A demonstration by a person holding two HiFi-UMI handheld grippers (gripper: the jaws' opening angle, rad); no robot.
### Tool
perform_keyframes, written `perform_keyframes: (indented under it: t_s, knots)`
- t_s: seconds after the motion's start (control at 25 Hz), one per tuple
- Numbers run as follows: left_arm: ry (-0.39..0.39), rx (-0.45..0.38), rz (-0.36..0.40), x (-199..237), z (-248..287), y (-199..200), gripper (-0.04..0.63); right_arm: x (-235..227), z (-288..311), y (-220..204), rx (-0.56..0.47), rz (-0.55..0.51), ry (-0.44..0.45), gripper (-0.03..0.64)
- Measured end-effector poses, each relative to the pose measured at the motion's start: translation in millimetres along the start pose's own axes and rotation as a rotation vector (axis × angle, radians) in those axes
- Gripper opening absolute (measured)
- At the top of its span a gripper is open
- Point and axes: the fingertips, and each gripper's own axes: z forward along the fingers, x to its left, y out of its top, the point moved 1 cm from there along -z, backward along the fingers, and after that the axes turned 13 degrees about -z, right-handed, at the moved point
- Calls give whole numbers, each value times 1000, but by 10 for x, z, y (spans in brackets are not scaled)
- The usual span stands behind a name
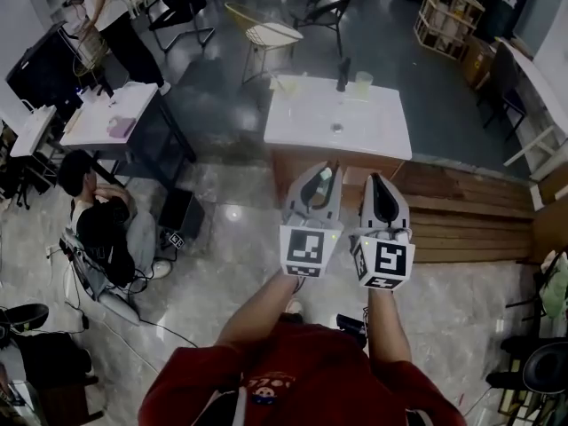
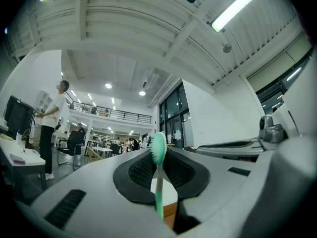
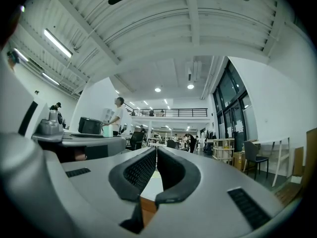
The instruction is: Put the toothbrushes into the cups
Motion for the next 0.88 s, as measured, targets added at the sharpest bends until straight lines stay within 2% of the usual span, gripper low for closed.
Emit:
perform_keyframes:
  t_s: [0.32, 0.68, 0.88]
  knots:
    - [-32, 4, -12, 282, 358, -41, 64, -6, 427, -106, 3, 6, -23, 29]
    - [-37, 13, 8, 406, 1001, -227, 64, -321, 983, -440, -1, 29, -24, 29]
    - [-30, 22, 20, 401, 1558, -349, 64, -681, 1373, -638, -5, 41, -21, 29]
